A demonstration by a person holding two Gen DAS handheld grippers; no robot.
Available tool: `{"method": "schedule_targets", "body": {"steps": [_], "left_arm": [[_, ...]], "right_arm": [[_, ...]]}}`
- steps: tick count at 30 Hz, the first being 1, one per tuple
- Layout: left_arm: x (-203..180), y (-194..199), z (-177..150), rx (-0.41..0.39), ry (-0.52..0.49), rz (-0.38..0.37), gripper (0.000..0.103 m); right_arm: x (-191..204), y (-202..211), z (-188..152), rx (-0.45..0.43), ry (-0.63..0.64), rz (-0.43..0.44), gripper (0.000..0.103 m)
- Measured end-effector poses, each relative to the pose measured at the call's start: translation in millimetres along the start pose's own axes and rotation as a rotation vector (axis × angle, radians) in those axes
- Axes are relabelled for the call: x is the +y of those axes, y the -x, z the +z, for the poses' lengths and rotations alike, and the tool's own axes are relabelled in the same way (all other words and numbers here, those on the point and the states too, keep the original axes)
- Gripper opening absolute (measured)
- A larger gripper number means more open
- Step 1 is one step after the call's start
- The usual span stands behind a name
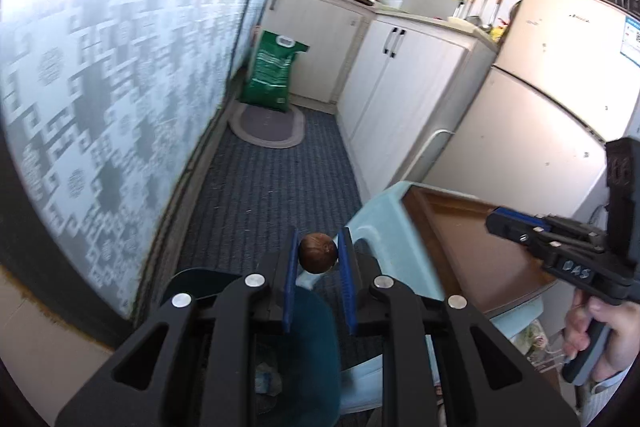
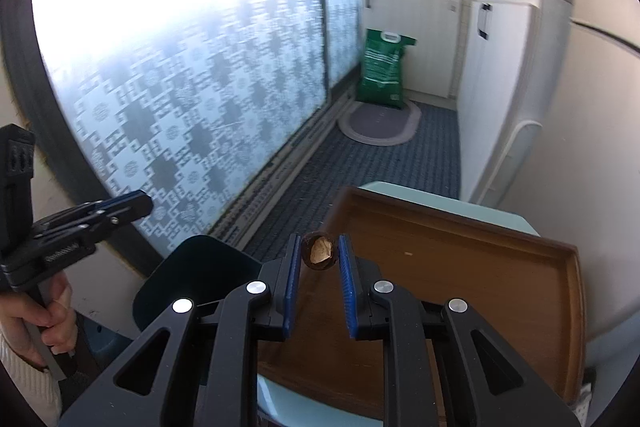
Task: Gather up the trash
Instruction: 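Carry the nut and walnut shell with both tools over the bin, then open the left tool to drop the nut into the bin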
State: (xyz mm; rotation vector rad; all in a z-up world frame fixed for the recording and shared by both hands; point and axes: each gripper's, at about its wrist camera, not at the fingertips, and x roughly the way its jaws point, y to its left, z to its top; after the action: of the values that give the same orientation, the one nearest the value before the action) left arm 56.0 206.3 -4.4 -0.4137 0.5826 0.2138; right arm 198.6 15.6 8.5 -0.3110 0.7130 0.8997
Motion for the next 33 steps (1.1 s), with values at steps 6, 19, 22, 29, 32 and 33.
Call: {"method": "schedule_targets", "body": {"steps": [6,19,22,29,32,33], "left_arm": [[27.8,4.5,-18.3,0.032,-0.026,0.100,0.021],[69.4,-46.3,-72.0,0.326,-0.024,0.154,0.021],[76.4,-62.3,-89.4,0.417,-0.041,0.183,0.021],[94.5,-86.2,-109.1,0.539,-0.007,0.197,0.021],[92.4,-95.8,-113.5,0.570,-0.022,0.203,0.021],[92.1,-97.3,-115.1,0.576,-0.024,0.203,0.021]], "right_arm": [[29.6,-14.8,1.0,0.031,0.005,0.079,0.019],[79.9,-39.3,2.6,0.086,0.058,0.127,0.019],[79.3,-45.8,2.0,0.100,0.052,0.120,0.019],[79.0,-63.4,1.9,0.142,0.023,0.115,0.019],[81.8,-67.8,-0.4,0.162,0.033,0.111,0.019],[82.1,-68.3,-0.9,0.166,0.035,0.111,0.019]]}}
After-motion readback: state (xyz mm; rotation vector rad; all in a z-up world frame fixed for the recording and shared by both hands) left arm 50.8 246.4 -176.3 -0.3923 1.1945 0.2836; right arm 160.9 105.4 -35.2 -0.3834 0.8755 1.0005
